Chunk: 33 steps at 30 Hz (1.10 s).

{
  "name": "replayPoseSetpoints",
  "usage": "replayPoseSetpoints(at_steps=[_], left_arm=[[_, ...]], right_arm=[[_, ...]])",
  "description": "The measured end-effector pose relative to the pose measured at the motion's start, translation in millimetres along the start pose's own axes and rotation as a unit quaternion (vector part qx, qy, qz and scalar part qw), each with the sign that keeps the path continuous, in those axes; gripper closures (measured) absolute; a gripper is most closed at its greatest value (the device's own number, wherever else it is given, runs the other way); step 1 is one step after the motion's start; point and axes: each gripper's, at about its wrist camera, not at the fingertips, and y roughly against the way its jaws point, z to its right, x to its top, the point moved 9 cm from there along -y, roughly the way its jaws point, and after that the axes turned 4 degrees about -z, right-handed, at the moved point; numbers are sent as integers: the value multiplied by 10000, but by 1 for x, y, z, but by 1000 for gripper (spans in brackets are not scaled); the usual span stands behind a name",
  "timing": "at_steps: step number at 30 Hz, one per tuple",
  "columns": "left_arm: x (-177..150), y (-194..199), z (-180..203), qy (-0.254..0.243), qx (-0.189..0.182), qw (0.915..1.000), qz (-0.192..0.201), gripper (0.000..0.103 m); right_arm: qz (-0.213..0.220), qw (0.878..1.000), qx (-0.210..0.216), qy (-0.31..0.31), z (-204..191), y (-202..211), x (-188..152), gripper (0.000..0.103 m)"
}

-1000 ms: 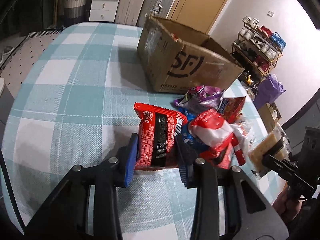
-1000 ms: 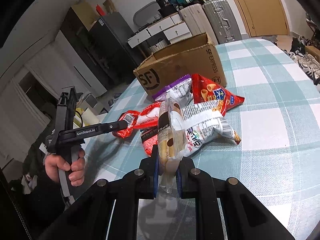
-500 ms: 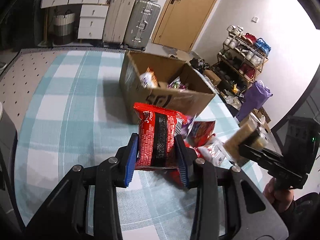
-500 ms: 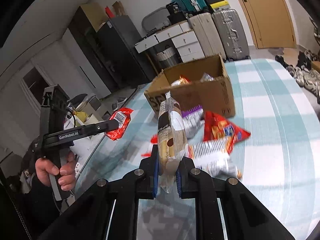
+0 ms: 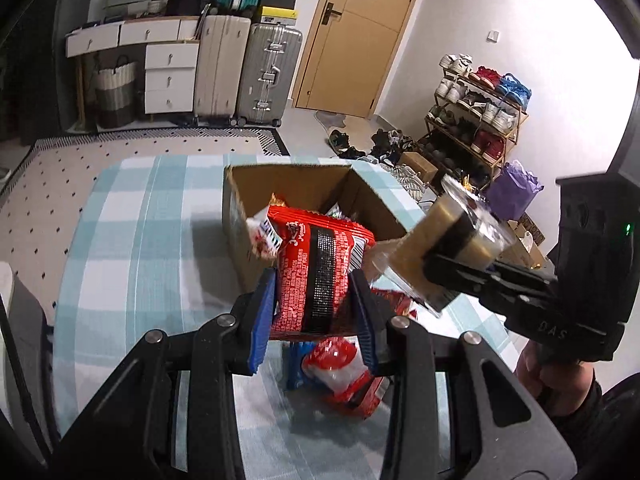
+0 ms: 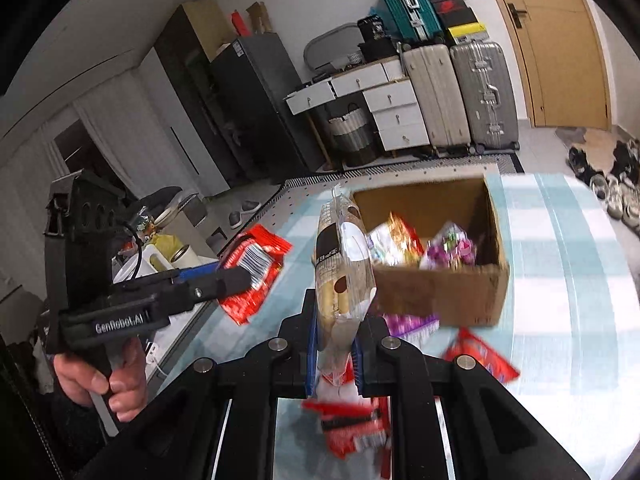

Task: Organize snacks
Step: 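Lift both held snacks and carry them over the cardboard box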

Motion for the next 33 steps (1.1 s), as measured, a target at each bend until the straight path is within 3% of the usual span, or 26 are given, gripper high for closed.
replayPoseSetpoints(at_steps=[16, 25, 33], left_arm=[[87, -30, 13, -159, 167, 9997, -27, 70], [112, -66, 11, -312, 142, 9993, -135, 70], [112, -109, 1, -361, 238, 9983, -384, 70]], right_arm=[[56, 9997, -235, 14, 28, -23, 78, 89], [-36, 9993, -363, -89, 53, -49, 96, 89], [-259, 9984, -465, -198, 78, -80, 97, 89]])
